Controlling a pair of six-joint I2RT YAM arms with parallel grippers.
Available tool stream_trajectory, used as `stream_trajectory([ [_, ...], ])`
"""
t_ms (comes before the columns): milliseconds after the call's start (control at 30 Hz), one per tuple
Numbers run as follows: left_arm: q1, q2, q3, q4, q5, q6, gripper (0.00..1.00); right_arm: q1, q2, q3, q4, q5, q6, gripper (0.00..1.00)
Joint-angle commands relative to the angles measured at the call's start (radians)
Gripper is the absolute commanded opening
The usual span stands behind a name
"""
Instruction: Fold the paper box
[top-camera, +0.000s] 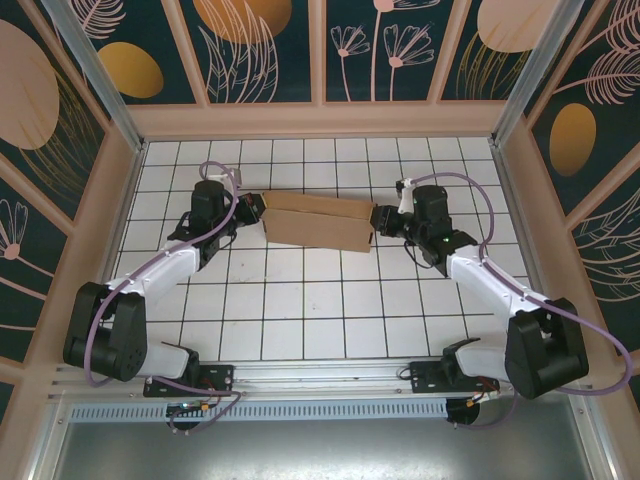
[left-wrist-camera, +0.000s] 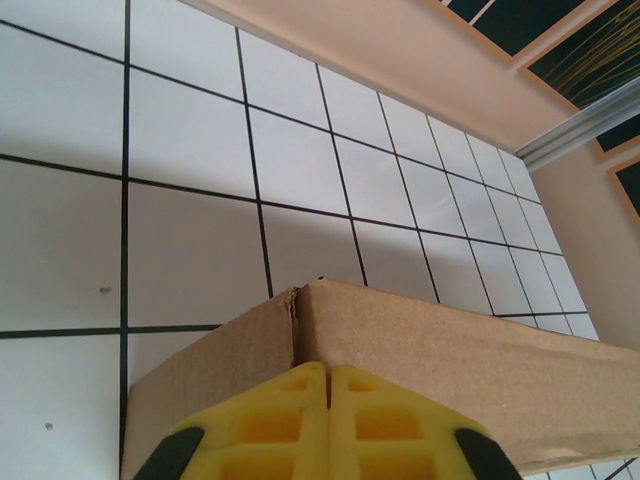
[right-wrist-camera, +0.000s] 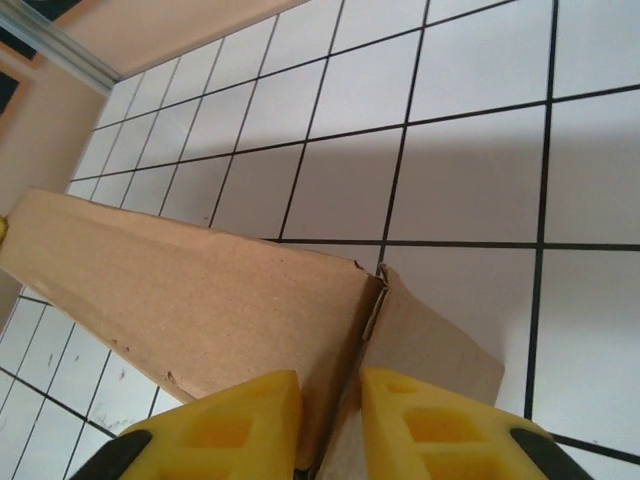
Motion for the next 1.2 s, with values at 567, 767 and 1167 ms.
stream_trajectory([
  [567, -0.161, -0.238, -0.332, -0.297, 0.042, -0.079, 0.00, 0.202, -0.276, -0.291, 0.011, 0.210, 0.047, 0.12],
  [767, -0.161, -0.234, -0.358, -0.301, 0.070, -0.095, 0.05, 0.214, -0.289, -0.363, 0.044, 0.208, 0.111, 0.16],
  [1167, -0.121, -0.105, -0.133, -0.292, -0.067, -0.024, 0.44, 0.074, -0.098, -0.246, 0.047, 0.186, 0.063, 0.50],
])
